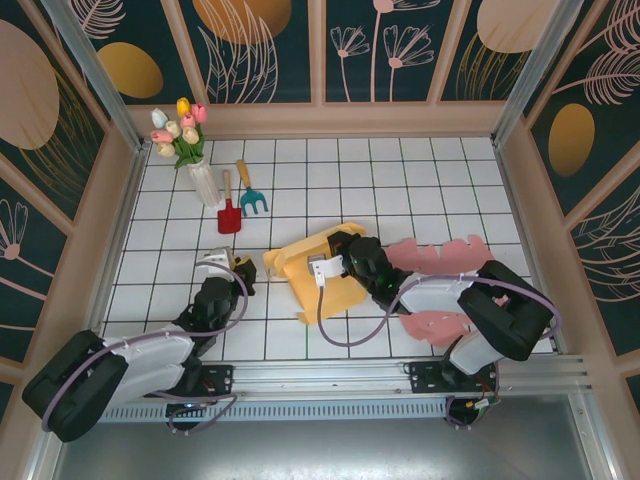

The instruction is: Fold the paper box

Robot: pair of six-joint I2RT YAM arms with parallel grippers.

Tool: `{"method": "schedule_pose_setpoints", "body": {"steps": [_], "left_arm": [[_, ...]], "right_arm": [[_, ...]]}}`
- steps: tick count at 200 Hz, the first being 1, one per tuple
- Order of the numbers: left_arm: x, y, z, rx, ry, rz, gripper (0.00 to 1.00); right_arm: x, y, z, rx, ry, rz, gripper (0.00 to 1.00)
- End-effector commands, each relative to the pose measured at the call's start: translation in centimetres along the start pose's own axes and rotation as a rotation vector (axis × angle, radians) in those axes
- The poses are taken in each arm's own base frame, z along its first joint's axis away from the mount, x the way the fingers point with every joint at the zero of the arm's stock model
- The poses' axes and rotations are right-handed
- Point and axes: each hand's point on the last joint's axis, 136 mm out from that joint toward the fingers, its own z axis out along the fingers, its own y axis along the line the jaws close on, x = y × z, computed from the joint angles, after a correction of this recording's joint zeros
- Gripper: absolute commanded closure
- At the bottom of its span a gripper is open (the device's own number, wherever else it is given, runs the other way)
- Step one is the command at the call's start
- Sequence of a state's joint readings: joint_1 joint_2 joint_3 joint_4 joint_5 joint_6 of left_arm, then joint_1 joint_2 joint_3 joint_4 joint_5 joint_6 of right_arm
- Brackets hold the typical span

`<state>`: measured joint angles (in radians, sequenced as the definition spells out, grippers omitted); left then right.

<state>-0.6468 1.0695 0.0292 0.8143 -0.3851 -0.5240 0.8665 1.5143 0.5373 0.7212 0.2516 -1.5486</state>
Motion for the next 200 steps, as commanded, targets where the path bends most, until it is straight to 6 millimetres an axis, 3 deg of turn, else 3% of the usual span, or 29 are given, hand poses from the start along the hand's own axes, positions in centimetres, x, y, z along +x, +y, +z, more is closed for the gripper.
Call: {"method": "schedule_pose_setpoints", "body": {"steps": [1, 55, 84, 200], "left_arm": [[-0.2, -1.3, 0.1, 0.076, -0.011, -0.007, 0.68], [1.2, -4.6, -0.5, 0.291, 0.028, 0.05, 0.69], [1.5, -4.9, -0.5, 0.309, 0.041, 0.069, 0.64], [2.6, -7.6, -0.6, 0.455, 0.099, 0.059, 0.66]], "right_arm": [[0.1, 1.4, 0.0, -0.021, -0.023, -0.036, 1.0], [0.8, 1.3, 0.0, 0.006, 0.007, -0.06, 1.0], [1.0, 1.1, 0.0, 0.012, 0.007, -0.053, 1.0], [1.2, 1.1, 0.2, -0.004, 0.024, -0.03, 1.0]]}}
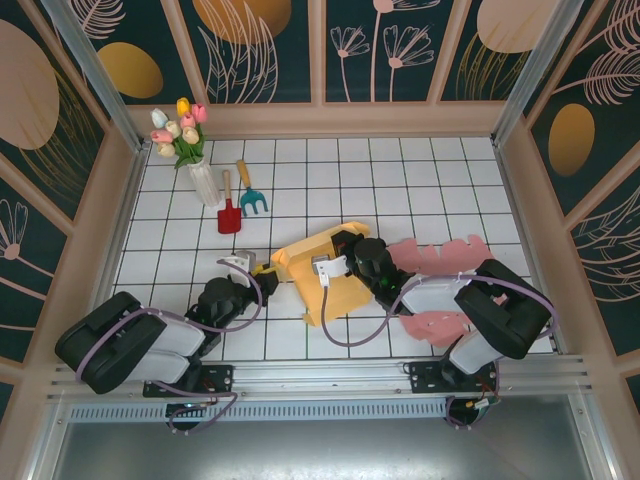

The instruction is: Fold the paper box

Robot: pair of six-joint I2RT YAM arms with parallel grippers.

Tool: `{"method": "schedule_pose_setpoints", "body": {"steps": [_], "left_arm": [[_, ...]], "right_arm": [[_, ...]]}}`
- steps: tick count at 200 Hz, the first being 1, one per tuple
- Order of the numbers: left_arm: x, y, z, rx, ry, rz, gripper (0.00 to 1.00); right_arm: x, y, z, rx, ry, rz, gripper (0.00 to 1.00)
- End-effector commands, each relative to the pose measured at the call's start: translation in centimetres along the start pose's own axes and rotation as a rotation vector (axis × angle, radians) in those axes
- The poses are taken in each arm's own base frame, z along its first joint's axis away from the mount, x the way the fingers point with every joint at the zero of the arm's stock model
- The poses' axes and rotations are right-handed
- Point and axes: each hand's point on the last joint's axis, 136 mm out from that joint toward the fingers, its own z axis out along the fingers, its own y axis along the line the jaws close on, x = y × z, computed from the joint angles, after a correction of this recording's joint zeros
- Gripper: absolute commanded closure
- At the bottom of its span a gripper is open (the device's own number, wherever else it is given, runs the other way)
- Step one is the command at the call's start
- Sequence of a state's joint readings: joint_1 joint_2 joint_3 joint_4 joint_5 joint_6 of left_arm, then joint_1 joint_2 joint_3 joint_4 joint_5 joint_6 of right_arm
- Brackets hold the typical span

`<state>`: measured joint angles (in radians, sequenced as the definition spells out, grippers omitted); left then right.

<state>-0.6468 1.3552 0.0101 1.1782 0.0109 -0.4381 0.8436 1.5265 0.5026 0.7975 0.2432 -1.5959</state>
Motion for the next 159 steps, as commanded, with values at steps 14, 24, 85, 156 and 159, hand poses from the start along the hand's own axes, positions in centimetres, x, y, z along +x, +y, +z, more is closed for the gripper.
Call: {"method": "schedule_pose_setpoints", "body": {"steps": [14, 24, 85, 156, 159], "left_arm": [[-1.0, -1.7, 0.2, 0.08, -0.029, 0.0, 0.66], [-0.7, -1.6, 0.4, 0.074, -0.02, 0.003, 0.68], [-0.6, -3.2, 1.5, 0.136, -0.006, -0.002, 0.71], [-0.5, -3.7, 3.4, 0.088, 0.0, 0.013, 0.74], [-0.5, -3.6, 3.5, 0.084, -0.001, 0.012, 0.75]], "right_arm": [[0.3, 0.8, 0.3, -0.029, 0.012, 0.005, 1.0], [0.3, 0.9, 0.3, -0.03, 0.013, 0.008, 1.0], [0.1, 1.4, 0.4, -0.045, 0.016, 0.006, 1.0], [0.3, 1.4, 0.6, -0.034, 0.029, 0.015, 1.0], [0.2, 1.4, 0.6, -0.033, 0.029, 0.016, 1.0]]}}
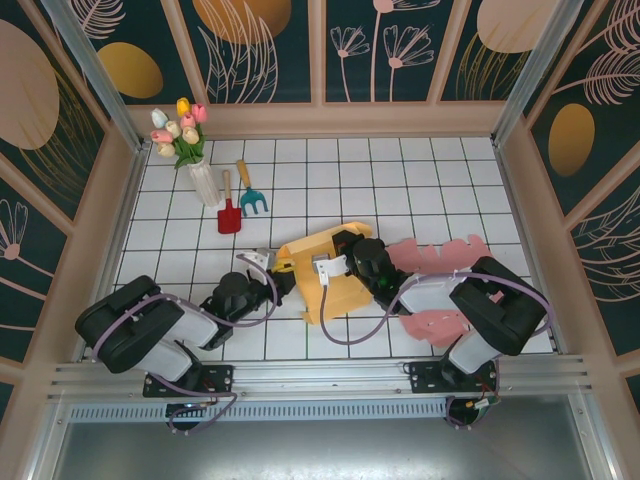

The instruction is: Fold the paper box

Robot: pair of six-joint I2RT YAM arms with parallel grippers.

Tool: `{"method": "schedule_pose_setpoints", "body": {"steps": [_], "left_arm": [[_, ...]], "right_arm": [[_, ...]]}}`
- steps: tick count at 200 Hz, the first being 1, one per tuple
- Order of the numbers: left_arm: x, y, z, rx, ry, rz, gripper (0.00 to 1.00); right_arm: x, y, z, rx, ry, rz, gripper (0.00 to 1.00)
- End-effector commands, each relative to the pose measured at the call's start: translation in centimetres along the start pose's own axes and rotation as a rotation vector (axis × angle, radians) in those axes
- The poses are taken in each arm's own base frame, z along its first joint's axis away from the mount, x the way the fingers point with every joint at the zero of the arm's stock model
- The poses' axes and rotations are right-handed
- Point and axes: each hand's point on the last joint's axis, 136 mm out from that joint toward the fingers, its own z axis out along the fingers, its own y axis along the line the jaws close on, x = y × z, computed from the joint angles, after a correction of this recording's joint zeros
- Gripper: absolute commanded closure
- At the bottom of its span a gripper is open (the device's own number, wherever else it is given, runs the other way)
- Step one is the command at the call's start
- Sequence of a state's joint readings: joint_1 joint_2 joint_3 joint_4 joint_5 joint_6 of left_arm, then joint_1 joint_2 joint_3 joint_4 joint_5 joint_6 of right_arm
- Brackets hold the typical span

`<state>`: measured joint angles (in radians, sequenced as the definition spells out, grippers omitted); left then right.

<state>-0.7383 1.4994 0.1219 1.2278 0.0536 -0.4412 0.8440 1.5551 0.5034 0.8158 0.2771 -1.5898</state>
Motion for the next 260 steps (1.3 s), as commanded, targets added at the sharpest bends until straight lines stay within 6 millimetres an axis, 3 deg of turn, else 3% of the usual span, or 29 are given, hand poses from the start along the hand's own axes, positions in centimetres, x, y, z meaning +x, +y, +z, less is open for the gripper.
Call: {"method": "schedule_pose_setpoints", "body": {"steps": [1, 70, 127, 155, 194, 211, 234, 260], "left_arm": [[-1.0, 0.6, 0.7, -0.044, -0.043, -0.007, 0.75], [-0.8, -0.3, 1.1, -0.002, -0.031, -0.005, 0.79], [-0.3, 2.0, -1.8, -0.134, -0.035, -0.012, 0.75], [-0.4, 4.6, -3.5, -0.283, -0.06, -0.067, 0.75], [-0.3, 7.3, -5.9, -0.422, -0.105, -0.071, 0.61], [-0.5, 7.5, -5.5, -0.415, -0.093, -0.068, 0.6], [-0.9, 5.7, -4.1, -0.293, -0.08, -0.026, 0.56], [-0.7, 5.9, -2.4, -0.291, -0.038, 0.004, 0.56]], "right_arm": [[-0.3, 0.9, 0.2, -0.027, -0.005, 0.012, 1.0], [-0.2, 1.1, 0.1, -0.038, -0.002, 0.022, 1.0], [-0.1, 0.9, 0.1, -0.034, -0.005, 0.027, 1.0], [0.0, 1.3, 0.0, -0.043, -0.001, 0.026, 1.0], [-0.1, 1.5, -0.1, -0.054, -0.003, 0.021, 1.0], [-0.2, 1.5, 0.0, -0.054, -0.006, 0.021, 1.0], [-0.2, 1.5, 0.0, -0.059, -0.006, 0.024, 1.0], [-0.4, 1.8, 0.0, -0.072, -0.011, 0.026, 1.0]]}}
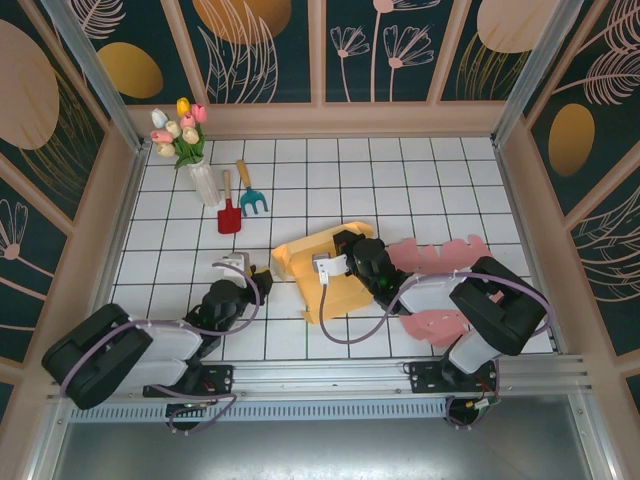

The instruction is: Fold the paper box

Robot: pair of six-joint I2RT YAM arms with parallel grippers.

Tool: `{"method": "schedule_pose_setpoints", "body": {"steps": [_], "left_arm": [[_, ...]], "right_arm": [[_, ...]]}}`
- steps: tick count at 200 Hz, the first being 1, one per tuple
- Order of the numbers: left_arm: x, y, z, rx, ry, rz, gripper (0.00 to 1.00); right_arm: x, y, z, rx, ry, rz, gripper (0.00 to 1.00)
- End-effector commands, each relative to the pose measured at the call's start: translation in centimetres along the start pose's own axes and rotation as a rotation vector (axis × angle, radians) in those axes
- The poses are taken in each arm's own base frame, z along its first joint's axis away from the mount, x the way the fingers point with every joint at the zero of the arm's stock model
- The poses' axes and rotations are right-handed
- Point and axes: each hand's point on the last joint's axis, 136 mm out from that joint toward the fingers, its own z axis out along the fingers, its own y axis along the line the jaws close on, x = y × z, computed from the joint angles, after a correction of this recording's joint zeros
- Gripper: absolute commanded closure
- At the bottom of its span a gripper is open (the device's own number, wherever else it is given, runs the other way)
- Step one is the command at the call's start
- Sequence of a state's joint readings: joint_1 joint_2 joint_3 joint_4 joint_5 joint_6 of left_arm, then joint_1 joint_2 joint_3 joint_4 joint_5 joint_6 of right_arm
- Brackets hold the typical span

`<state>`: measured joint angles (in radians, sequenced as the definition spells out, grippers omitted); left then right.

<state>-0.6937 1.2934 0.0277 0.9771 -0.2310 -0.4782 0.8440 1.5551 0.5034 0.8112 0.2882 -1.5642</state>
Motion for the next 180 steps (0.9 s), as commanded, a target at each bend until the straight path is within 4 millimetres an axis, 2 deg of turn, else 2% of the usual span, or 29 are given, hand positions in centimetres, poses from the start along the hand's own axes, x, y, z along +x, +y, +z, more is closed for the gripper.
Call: {"method": "schedule_pose_setpoints", "body": {"steps": [1, 59, 117, 135, 180], "left_arm": [[-1.3, -1.7, 1.3, 0.068, -0.023, 0.038, 0.56], [-1.9, -3.1, 1.8, 0.152, -0.051, 0.119, 0.57], [-2.6, -5.8, 1.7, 0.279, -0.061, 0.168, 0.6], [-2.5, -6.4, 2.0, 0.308, -0.046, 0.167, 0.66], [-2.3, -8.2, 2.4, 0.401, -0.035, 0.133, 0.76]], "right_arm": [[-0.5, 1.8, 0.0, -0.069, -0.022, 0.001, 1.0], [-0.9, 1.9, 0.0, -0.081, -0.034, -0.006, 1.0], [-1.0, 2.0, 0.1, -0.09, -0.038, -0.001, 1.0], [-1.0, 2.1, 0.1, -0.091, -0.037, 0.0, 1.0], [-1.0, 2.3, 0.2, -0.098, -0.036, 0.0, 1.0]]}}
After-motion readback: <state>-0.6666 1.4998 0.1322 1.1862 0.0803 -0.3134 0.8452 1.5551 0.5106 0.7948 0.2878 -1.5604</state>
